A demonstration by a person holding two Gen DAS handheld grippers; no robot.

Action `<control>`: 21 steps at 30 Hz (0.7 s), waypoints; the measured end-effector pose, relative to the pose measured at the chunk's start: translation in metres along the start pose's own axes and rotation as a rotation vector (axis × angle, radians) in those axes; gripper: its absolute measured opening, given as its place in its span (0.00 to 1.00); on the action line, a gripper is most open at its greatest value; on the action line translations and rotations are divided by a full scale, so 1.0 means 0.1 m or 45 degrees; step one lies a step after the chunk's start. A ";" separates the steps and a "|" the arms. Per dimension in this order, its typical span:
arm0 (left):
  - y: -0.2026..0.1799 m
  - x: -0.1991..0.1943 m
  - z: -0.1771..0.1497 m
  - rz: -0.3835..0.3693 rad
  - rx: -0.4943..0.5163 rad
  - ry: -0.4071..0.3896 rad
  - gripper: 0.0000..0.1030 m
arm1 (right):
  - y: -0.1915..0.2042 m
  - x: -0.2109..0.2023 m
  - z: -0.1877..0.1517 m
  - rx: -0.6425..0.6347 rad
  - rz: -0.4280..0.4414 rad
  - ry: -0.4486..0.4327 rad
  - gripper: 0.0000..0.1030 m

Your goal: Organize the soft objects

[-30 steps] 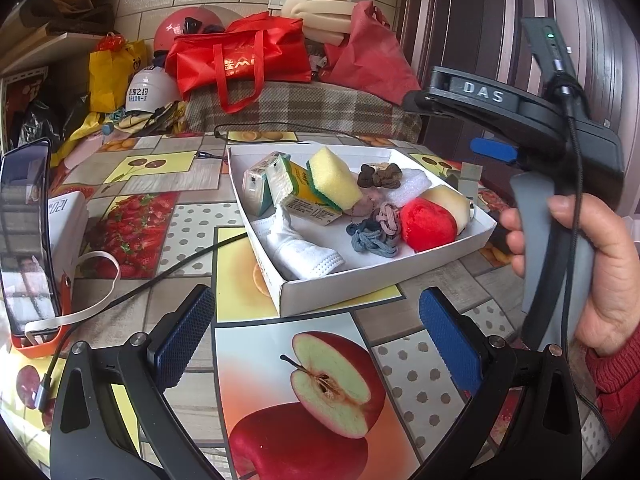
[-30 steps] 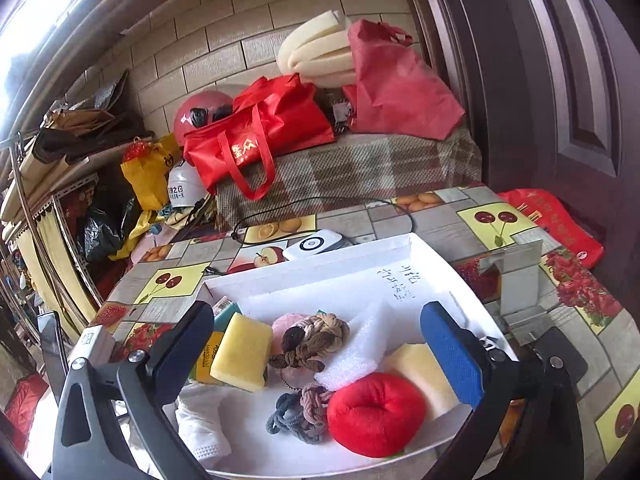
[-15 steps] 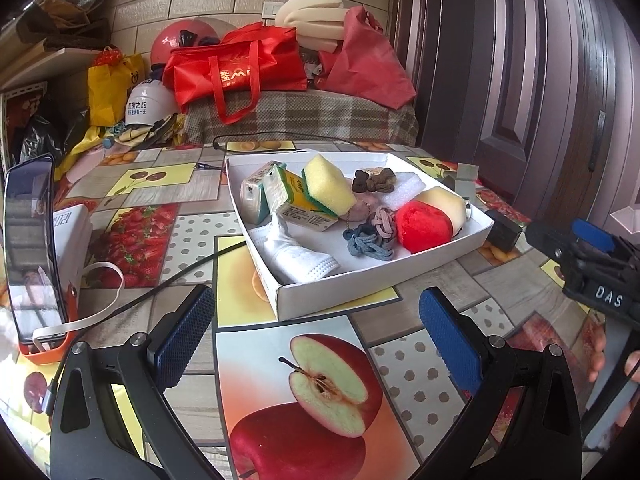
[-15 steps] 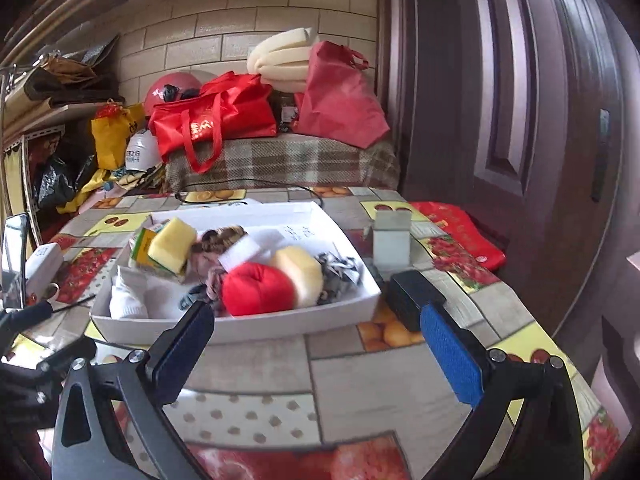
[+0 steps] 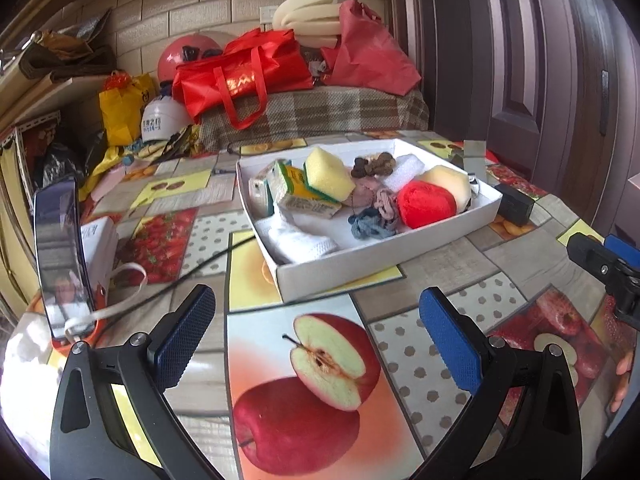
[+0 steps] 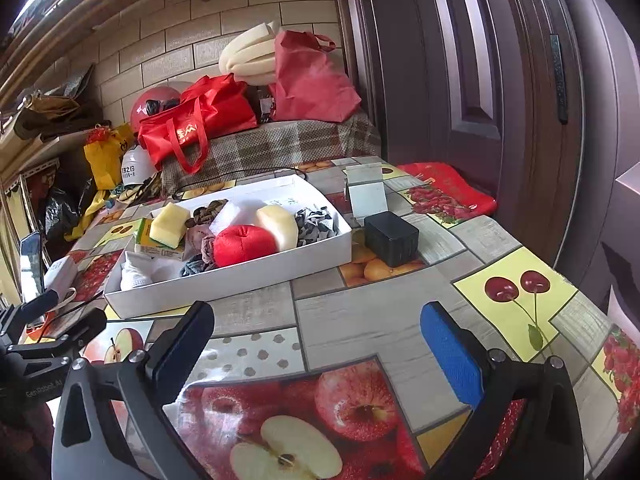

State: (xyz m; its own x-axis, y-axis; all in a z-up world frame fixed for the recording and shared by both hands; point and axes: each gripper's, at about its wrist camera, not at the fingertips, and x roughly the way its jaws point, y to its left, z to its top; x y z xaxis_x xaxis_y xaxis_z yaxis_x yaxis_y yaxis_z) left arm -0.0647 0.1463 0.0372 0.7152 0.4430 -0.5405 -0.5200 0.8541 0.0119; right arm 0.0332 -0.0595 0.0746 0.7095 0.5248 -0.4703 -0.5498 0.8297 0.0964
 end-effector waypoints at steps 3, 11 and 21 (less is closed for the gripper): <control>-0.02 -0.07 -0.04 0.053 -0.055 0.067 1.00 | -0.01 -0.11 -0.03 0.015 0.022 -0.018 1.00; -0.20 -0.65 0.05 0.229 0.012 -0.123 1.00 | 0.08 -0.54 0.08 -0.093 -0.070 -0.196 1.00; -0.36 -1.16 0.48 0.176 0.043 -0.243 1.00 | -0.11 -0.90 0.50 0.098 0.062 -0.277 1.00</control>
State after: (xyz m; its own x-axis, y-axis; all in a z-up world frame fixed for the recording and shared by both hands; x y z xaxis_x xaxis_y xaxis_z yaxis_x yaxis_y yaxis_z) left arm -0.1065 0.0767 0.1401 0.7152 0.5974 -0.3628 -0.6057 0.7887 0.1047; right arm -0.0026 -0.1067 0.1601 0.7658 0.5864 -0.2640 -0.5564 0.8100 0.1851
